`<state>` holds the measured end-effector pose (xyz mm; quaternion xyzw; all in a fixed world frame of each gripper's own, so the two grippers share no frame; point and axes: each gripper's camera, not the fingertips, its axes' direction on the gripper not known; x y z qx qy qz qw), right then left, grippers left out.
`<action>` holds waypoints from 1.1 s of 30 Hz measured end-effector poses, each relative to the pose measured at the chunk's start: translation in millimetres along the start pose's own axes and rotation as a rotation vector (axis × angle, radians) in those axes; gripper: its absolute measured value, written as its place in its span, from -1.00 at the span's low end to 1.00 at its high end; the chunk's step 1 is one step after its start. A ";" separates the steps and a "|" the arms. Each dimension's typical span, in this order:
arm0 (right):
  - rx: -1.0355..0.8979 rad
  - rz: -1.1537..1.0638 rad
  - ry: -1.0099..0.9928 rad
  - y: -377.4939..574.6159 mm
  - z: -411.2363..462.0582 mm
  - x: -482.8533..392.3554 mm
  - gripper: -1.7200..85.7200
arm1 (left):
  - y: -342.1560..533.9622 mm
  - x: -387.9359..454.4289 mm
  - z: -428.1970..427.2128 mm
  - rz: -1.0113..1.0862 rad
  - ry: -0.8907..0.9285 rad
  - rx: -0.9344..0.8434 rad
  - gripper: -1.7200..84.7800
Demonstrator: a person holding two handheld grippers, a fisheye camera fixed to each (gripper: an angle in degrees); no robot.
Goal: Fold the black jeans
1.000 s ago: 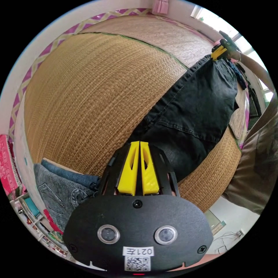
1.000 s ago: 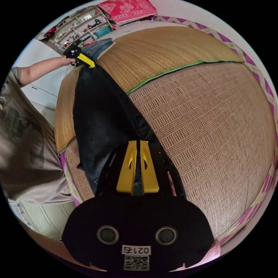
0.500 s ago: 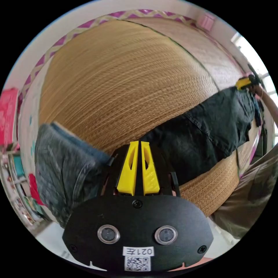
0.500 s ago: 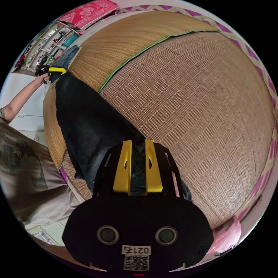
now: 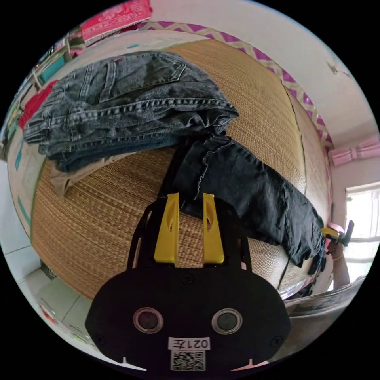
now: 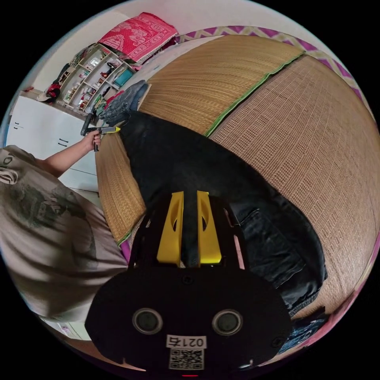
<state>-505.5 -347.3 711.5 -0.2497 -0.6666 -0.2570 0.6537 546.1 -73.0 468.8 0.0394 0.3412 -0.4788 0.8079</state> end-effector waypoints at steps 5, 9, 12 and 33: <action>0.010 0.055 -0.021 40.7 -9.3 -8.0 -0.84 | 29.0 -76.4 8.0 -0.124 0.153 0.046 -0.92; 0.028 0.100 -0.011 75.0 -17.5 -9.3 -0.86 | 60.0 -120.8 -10.7 -0.181 0.251 0.108 -0.97; 0.039 0.136 -0.013 97.1 -18.7 -8.5 -0.89 | 86.8 -138.9 -38.7 -0.134 0.237 0.139 -0.98; 0.002 0.149 -0.039 162.4 25.1 -20.3 -0.95 | 219.1 -343.0 -6.7 -0.368 0.493 0.149 -0.74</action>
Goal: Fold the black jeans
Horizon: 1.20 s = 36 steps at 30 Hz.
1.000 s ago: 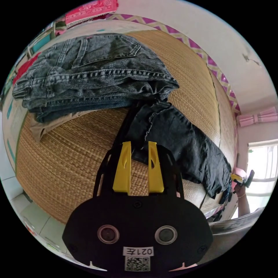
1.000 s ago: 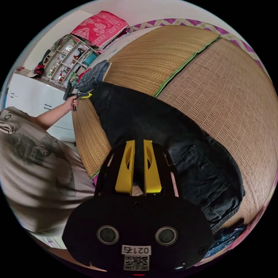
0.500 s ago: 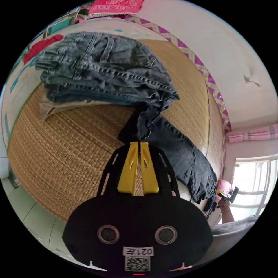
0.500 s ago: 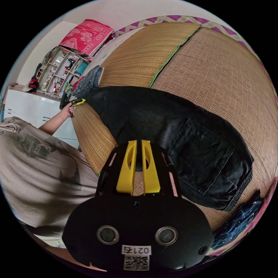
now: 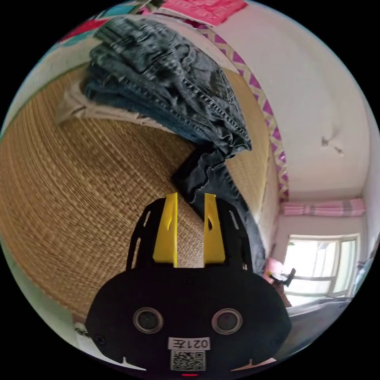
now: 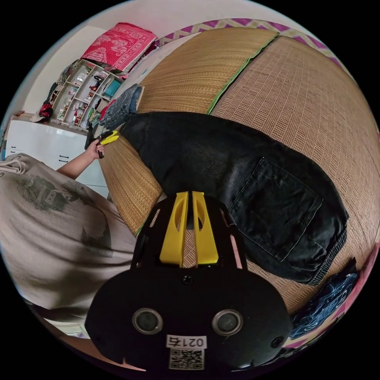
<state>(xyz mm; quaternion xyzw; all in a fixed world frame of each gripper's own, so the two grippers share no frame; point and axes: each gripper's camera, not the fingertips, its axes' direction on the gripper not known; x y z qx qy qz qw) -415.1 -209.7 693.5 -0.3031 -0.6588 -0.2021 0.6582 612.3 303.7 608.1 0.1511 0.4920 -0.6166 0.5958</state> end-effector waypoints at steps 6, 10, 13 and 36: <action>-0.014 -0.018 -0.013 6.7 17.2 -12.2 -0.95 | 27.6 -50.3 3.2 -0.201 0.145 0.083 -0.75; -0.012 -0.030 0.002 18.6 20.1 -24.0 -0.95 | 33.8 -63.0 -3.8 -0.204 0.258 0.166 -0.75; -0.010 0.000 -0.003 35.1 25.7 -27.6 -0.95 | 28.3 -63.7 -2.9 -0.178 0.304 0.179 -0.78; 0.072 0.180 0.025 222.8 109.7 -100.1 -0.97 | 189.2 498.4 37.7 0.943 0.126 -0.011 -0.98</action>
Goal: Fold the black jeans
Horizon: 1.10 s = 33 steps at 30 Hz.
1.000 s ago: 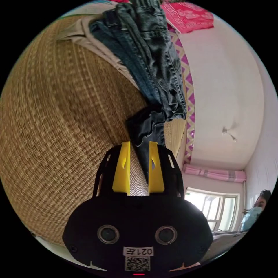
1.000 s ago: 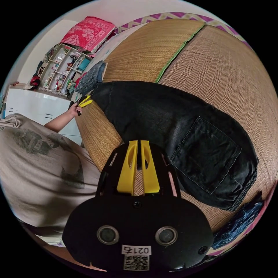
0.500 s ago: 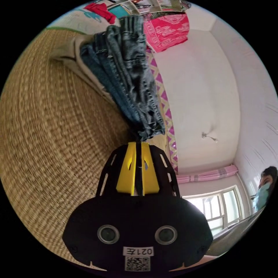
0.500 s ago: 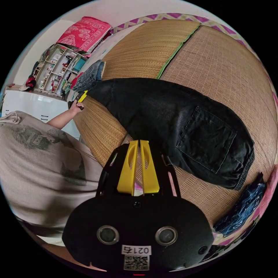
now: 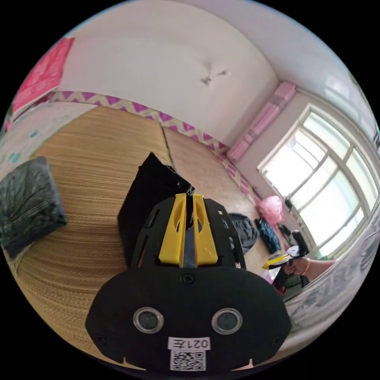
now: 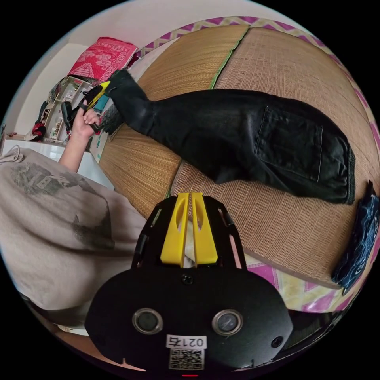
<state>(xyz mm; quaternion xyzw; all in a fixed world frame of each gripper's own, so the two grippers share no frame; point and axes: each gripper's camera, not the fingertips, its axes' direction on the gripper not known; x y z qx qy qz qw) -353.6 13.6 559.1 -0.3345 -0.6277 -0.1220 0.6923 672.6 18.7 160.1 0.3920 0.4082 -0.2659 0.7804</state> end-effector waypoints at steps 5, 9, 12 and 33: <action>0.013 0.087 0.011 63.4 13.1 -0.3 -0.97 | 14.4 86.6 187.8 0.175 -0.095 -0.363 -0.97; 0.041 0.181 0.010 119.7 20.2 0.6 -0.97 | 5.0 107.7 225.2 0.230 -0.117 -0.416 -0.97; 0.065 0.245 0.003 155.9 28.6 3.7 -0.97 | -40.8 153.2 196.2 0.315 -0.058 -0.284 -0.97; 0.090 0.189 -0.079 166.5 80.3 24.0 -0.97 | -131.8 160.2 271.2 0.301 0.320 -0.353 -0.89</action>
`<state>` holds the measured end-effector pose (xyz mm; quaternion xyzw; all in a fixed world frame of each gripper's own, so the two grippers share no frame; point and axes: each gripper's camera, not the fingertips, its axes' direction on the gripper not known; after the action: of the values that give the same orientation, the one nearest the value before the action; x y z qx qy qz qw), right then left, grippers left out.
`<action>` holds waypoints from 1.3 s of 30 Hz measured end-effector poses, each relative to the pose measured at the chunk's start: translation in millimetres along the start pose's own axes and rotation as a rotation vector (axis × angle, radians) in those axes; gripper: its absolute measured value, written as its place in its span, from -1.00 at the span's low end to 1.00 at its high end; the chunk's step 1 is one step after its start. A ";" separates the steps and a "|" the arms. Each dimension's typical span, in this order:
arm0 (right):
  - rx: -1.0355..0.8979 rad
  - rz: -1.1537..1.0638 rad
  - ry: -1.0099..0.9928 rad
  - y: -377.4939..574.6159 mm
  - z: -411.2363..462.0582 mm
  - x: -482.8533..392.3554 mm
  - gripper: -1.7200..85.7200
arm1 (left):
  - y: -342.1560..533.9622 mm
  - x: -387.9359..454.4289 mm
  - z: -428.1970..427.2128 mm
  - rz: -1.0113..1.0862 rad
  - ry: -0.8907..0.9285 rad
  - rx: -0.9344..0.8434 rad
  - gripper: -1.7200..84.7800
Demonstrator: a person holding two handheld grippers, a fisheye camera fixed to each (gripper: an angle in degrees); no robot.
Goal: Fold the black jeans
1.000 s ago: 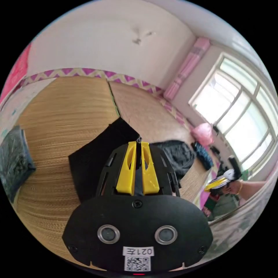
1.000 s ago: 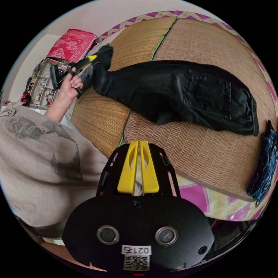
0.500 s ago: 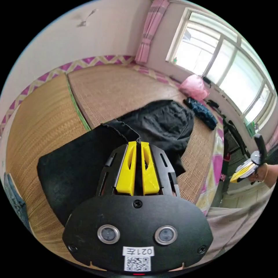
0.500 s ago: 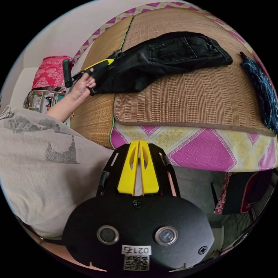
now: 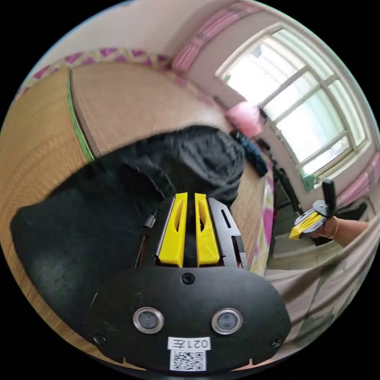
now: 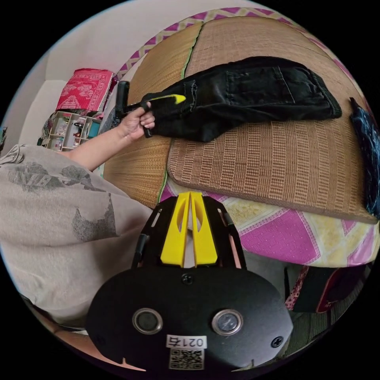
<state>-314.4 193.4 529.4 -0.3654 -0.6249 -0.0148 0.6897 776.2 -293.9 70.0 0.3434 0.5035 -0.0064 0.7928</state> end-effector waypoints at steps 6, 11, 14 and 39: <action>-0.019 -0.043 -0.014 -10.4 16.6 -4.0 -0.97 | 40.2 -101.5 -135.5 -0.338 -0.370 0.153 -0.91; -0.058 -0.063 -0.019 -14.5 32.7 -10.0 -0.97 | 65.3 -179.0 -122.4 -0.420 -0.360 -0.019 -0.98; -0.044 -0.080 0.002 -11.5 29.6 -23.2 -0.97 | 64.4 -159.9 -161.6 -0.343 -0.225 0.126 -0.98; 0.287 0.270 -0.015 40.1 16.8 -10.4 -0.76 | 178.1 -148.8 -219.3 -0.307 -0.106 -0.012 -0.98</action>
<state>-311.8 227.0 500.0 -0.3440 -0.5709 0.1699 0.7258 592.2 -87.0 228.9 0.2570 0.5075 -0.1428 0.8099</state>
